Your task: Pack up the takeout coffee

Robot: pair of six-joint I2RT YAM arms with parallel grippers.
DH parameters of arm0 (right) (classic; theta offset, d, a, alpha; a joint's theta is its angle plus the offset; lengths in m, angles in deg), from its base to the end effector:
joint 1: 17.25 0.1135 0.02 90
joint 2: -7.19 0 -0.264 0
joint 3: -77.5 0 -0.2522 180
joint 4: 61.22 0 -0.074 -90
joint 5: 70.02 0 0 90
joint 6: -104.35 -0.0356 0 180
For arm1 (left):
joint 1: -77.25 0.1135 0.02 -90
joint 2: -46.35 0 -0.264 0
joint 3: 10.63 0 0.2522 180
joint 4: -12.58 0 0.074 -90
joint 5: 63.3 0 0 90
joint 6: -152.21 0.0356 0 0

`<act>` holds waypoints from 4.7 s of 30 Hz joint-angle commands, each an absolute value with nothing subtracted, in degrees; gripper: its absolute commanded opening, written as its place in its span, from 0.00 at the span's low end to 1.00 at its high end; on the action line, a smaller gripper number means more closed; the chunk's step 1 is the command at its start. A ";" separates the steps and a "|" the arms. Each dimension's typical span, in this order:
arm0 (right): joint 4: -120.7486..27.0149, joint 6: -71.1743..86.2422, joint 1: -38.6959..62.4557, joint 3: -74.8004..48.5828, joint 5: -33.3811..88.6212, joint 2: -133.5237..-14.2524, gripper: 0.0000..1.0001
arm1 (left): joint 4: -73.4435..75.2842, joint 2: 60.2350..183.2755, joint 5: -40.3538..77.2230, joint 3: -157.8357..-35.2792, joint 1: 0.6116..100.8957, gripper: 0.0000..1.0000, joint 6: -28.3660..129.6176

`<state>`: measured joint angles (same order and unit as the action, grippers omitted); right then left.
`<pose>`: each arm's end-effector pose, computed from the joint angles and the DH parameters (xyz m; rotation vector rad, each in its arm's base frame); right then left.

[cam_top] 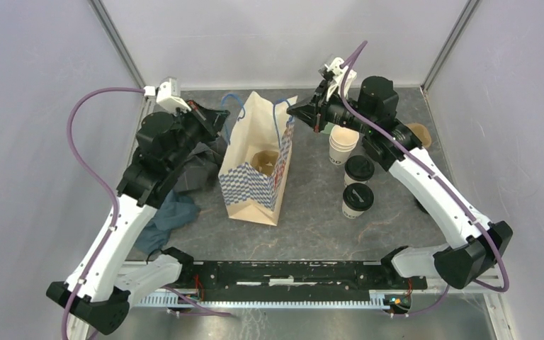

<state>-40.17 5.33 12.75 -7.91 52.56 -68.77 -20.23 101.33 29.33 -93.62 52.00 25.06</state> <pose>0.2492 0.1660 0.4458 -0.7477 1.5236 0.9734 0.1819 -0.0840 0.4390 -0.2138 1.7018 -0.7832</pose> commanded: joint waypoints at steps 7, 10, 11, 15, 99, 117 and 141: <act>-45.89 19.40 12.54 -17.04 51.02 -67.78 0.00 | -10.73 103.91 21.70 -87.79 52.03 0.02 35.48; -43.86 21.22 12.48 -17.38 54.92 -68.31 0.00 | -13.59 105.20 22.69 -88.94 52.03 0.02 37.37; -42.37 21.45 12.56 -17.69 55.02 -68.12 0.00 | -14.58 105.64 22.72 -89.43 52.03 0.02 37.56; -40.28 21.21 12.54 -22.98 52.90 -64.59 0.00 | -18.95 106.82 22.49 -91.12 52.03 0.02 37.67; 9.68 -5.12 8.41 -27.89 9.36 -62.61 0.96 | -37.66 109.26 27.36 -99.80 52.02 0.02 23.86; 9.07 -5.01 8.42 -29.11 8.36 -63.12 0.90 | -37.44 111.12 26.96 -100.77 52.01 0.02 24.32; 8.42 -4.10 8.35 -29.68 10.13 -62.79 0.80 | -44.87 111.86 25.59 -105.24 52.03 0.49 24.27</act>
